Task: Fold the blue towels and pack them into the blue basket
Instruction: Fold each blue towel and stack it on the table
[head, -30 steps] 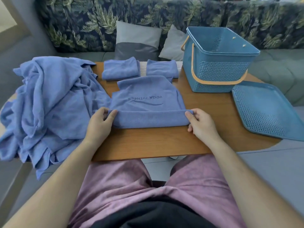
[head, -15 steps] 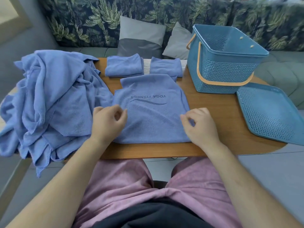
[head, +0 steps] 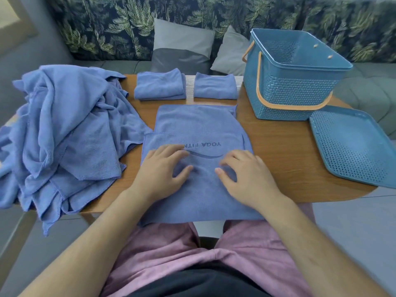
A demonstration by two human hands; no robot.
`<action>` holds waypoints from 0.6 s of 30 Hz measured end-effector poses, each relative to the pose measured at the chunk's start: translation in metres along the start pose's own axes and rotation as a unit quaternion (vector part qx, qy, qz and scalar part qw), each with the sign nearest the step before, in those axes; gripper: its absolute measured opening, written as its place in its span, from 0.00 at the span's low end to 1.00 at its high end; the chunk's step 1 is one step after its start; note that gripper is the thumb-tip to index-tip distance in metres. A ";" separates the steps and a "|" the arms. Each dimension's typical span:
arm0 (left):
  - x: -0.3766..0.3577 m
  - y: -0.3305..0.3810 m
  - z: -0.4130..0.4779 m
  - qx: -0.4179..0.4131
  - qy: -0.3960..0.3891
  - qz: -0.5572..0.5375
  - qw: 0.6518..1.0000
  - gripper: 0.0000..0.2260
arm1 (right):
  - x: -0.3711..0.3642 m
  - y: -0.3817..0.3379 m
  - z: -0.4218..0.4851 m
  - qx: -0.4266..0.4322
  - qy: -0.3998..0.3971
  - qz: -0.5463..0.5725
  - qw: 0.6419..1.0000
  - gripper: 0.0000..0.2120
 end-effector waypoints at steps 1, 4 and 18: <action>-0.012 0.000 0.000 0.001 -0.033 0.003 0.999 0.25 | -0.011 0.002 0.001 -0.005 -0.033 0.000 0.999 0.25; -0.030 -0.002 0.000 0.018 -0.098 -0.006 0.995 0.31 | -0.044 0.007 -0.002 -0.023 -0.152 -0.025 0.988 0.38; 0.003 0.005 0.034 -0.052 0.006 -0.014 0.999 0.14 | -0.003 0.000 0.012 0.004 0.015 -0.026 1.000 0.10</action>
Point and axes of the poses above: each hand's wrist, its own z-axis towards the middle knuckle, its own x-axis out of the back of the hand, y = z × x, the point moved 10 cm from there along z, towards the middle knuckle, and after that the axes turned 4 degrees about -x, right-handed, at the moved point
